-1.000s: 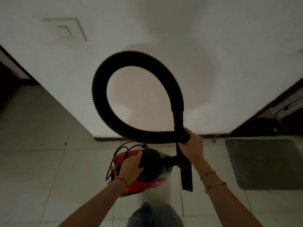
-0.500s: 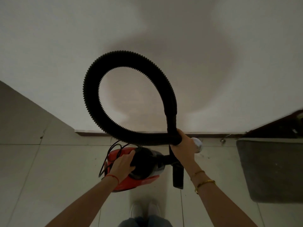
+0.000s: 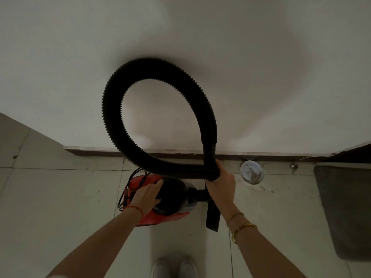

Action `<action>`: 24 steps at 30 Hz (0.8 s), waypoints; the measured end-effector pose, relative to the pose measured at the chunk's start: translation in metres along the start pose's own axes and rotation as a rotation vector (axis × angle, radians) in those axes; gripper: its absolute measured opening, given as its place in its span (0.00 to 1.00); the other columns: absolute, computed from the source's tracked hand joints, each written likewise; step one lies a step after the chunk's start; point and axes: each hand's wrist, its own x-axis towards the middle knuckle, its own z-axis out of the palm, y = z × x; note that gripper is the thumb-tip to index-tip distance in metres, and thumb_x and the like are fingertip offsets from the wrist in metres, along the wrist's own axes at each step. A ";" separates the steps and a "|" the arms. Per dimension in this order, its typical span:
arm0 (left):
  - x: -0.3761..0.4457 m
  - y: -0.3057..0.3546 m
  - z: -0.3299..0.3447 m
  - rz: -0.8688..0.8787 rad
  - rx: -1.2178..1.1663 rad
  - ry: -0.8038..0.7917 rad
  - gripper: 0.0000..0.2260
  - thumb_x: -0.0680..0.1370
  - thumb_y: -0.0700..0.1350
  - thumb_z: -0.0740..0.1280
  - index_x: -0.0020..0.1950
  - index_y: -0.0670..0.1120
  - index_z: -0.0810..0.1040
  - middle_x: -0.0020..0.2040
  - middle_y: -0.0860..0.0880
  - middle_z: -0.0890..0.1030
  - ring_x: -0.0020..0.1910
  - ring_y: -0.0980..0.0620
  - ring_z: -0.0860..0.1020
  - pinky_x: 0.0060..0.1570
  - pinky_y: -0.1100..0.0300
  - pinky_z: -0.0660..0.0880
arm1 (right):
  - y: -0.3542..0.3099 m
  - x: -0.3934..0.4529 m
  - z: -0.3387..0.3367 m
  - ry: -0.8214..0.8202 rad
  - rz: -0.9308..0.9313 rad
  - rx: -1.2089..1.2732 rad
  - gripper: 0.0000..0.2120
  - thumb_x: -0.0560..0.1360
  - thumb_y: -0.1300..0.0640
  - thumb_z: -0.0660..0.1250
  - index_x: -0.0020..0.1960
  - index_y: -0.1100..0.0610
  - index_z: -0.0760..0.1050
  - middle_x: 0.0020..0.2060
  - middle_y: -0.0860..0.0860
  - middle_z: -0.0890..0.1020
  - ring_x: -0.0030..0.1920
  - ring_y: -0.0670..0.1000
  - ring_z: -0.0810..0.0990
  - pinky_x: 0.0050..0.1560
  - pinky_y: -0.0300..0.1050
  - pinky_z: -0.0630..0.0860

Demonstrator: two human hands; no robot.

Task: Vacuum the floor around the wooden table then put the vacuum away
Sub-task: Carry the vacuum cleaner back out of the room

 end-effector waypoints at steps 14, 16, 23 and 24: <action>0.063 -0.019 0.061 0.012 0.035 0.041 0.34 0.74 0.45 0.70 0.76 0.49 0.55 0.59 0.48 0.78 0.56 0.48 0.78 0.54 0.54 0.78 | 0.054 0.037 0.050 -0.018 -0.042 0.046 0.23 0.70 0.63 0.69 0.65 0.53 0.72 0.45 0.49 0.82 0.42 0.49 0.79 0.37 0.33 0.70; 0.067 -0.019 0.070 0.012 0.037 0.059 0.34 0.75 0.44 0.69 0.76 0.49 0.55 0.59 0.48 0.77 0.56 0.49 0.78 0.54 0.54 0.77 | 0.060 0.038 0.055 -0.020 -0.070 0.045 0.25 0.70 0.63 0.70 0.65 0.54 0.71 0.47 0.50 0.80 0.45 0.51 0.79 0.39 0.37 0.72; 0.064 -0.001 0.077 0.004 0.026 0.199 0.27 0.77 0.41 0.66 0.74 0.46 0.61 0.71 0.48 0.67 0.72 0.49 0.64 0.74 0.56 0.57 | 0.072 0.039 0.060 -0.081 -0.116 0.000 0.37 0.65 0.57 0.76 0.70 0.55 0.64 0.57 0.51 0.77 0.56 0.51 0.76 0.56 0.54 0.78; 0.061 0.000 0.080 -0.007 0.007 0.222 0.27 0.77 0.40 0.66 0.75 0.46 0.61 0.72 0.48 0.66 0.73 0.49 0.62 0.74 0.56 0.55 | 0.073 0.038 0.059 -0.097 -0.127 -0.017 0.39 0.64 0.56 0.77 0.71 0.55 0.63 0.60 0.52 0.76 0.59 0.52 0.76 0.59 0.56 0.76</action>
